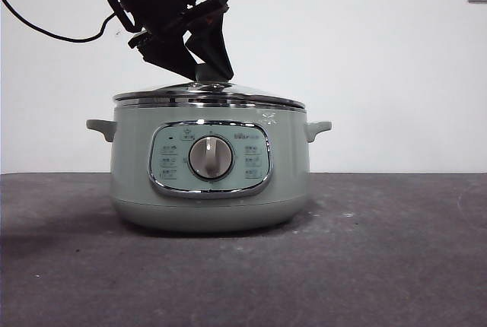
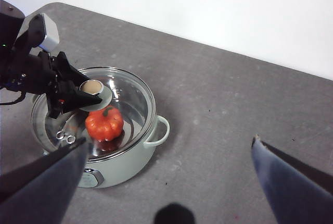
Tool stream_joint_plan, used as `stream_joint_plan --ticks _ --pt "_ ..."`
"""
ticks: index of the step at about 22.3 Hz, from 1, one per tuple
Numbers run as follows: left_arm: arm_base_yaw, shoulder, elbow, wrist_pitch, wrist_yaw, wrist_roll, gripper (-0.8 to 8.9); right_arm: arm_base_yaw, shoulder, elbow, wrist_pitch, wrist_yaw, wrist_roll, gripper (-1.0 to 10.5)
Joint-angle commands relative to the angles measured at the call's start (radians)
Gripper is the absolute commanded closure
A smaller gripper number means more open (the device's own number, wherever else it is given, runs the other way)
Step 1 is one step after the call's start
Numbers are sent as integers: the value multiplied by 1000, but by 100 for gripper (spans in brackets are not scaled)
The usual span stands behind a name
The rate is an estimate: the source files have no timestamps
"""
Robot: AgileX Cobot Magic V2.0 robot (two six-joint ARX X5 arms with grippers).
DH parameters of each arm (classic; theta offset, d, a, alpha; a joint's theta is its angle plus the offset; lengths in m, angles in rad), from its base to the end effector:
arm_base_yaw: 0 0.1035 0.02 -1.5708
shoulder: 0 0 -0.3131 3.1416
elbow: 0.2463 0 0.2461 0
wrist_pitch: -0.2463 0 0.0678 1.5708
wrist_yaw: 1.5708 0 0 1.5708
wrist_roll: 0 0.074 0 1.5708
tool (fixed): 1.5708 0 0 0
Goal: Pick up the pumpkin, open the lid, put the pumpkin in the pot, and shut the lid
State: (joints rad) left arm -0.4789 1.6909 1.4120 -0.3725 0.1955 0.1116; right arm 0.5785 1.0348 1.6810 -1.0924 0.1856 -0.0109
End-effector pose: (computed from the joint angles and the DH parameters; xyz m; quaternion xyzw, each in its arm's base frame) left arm 0.3618 -0.2041 0.3212 0.0950 0.2988 -0.3306 0.8902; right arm 0.1258 0.0658 0.5037 -0.0877 0.2043 0.1915 0.9560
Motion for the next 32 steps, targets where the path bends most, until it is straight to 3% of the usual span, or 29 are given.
stream_joint_plan --ticks 1,18,28,31,32 --pt "-6 6 4 8 5 -7 314 3 0 0 4 -3 9 351" --pt "-6 -72 5 -19 5 -7 314 4 0 0 -56 -8 10 351" --pt "-6 -341 7 -299 34 -8 315 4 23 0 -174 -267 10 352" --pt "-6 -433 10 -394 85 -10 320 4 41 0 -212 -349 10 352" --pt "-6 -481 10 -433 121 -15 375 4 53 0 -229 -396 10 352"
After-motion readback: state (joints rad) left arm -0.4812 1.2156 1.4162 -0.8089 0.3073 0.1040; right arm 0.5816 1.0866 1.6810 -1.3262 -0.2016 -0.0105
